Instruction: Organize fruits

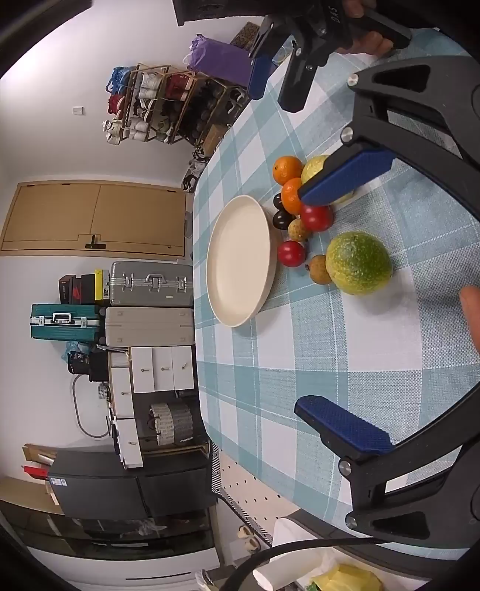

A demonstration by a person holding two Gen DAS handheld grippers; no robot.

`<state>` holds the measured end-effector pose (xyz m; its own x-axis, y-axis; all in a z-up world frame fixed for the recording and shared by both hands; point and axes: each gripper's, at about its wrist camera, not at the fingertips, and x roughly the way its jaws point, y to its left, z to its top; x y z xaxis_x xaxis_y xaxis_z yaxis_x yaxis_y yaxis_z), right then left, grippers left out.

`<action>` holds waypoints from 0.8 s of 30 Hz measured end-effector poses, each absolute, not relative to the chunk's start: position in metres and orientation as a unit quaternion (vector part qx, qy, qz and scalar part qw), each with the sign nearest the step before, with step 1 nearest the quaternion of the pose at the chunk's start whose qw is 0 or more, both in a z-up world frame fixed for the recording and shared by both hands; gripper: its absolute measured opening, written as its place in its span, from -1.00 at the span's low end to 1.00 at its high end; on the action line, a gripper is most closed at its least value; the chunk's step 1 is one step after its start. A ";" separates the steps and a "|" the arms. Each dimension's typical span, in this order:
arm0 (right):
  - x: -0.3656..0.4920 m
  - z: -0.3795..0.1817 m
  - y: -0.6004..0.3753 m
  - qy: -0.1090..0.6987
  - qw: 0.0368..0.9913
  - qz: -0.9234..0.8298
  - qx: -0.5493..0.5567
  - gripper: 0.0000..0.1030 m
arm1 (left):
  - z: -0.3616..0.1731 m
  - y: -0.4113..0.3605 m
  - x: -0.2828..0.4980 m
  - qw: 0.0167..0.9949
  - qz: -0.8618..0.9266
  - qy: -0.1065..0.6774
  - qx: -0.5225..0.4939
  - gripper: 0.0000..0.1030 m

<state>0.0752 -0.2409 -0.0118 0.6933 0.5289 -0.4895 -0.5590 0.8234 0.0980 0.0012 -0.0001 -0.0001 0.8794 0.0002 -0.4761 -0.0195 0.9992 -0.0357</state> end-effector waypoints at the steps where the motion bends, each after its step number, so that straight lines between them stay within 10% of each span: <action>1: 0.075 -0.012 -0.241 0.256 0.920 0.295 -0.029 1.00 | 0.000 0.000 0.002 0.969 0.004 0.245 -0.019 0.99; 24: 0.076 -0.011 -0.241 0.254 0.920 0.296 -0.031 1.00 | 0.003 -0.001 -0.003 0.972 0.000 0.235 -0.016 0.99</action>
